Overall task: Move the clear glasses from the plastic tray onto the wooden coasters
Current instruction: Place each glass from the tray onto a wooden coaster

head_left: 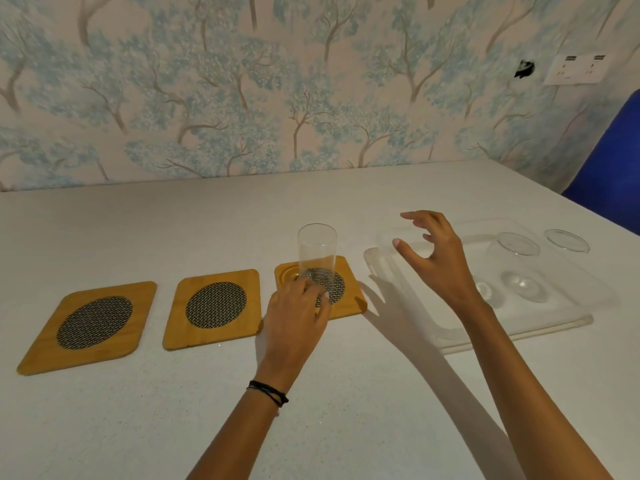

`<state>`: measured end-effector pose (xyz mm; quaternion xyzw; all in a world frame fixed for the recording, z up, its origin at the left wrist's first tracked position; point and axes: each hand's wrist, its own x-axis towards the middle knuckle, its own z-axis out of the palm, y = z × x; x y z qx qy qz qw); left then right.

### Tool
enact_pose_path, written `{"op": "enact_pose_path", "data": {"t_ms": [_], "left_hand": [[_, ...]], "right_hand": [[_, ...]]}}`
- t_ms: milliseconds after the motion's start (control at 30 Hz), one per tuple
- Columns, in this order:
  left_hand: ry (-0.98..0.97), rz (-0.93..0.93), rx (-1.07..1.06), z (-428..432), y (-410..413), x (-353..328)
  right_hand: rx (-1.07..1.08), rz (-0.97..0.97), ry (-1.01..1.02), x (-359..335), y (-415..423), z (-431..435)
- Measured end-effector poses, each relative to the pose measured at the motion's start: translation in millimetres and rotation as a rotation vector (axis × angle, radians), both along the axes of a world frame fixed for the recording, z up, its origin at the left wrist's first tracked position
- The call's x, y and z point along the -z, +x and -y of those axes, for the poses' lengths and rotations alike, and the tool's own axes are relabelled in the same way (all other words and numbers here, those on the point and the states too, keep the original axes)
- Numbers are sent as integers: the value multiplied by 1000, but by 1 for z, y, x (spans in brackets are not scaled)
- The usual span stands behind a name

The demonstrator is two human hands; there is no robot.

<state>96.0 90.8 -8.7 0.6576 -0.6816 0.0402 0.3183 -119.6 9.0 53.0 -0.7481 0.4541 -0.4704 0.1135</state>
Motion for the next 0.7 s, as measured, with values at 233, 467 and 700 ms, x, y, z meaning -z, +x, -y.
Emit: {"op": "enact_pose_path", "data": {"t_ms": [233, 467, 700], "left_hand": [[-6, -103, 136, 10, -51, -4], [106, -192, 208, 29, -90, 11], [152, -215, 201, 36, -115, 22]], "right_hand": [[90, -35, -32, -3, -52, 0], [217, -70, -7, -1, -104, 4], [323, -52, 104, 9, -136, 13]]}}
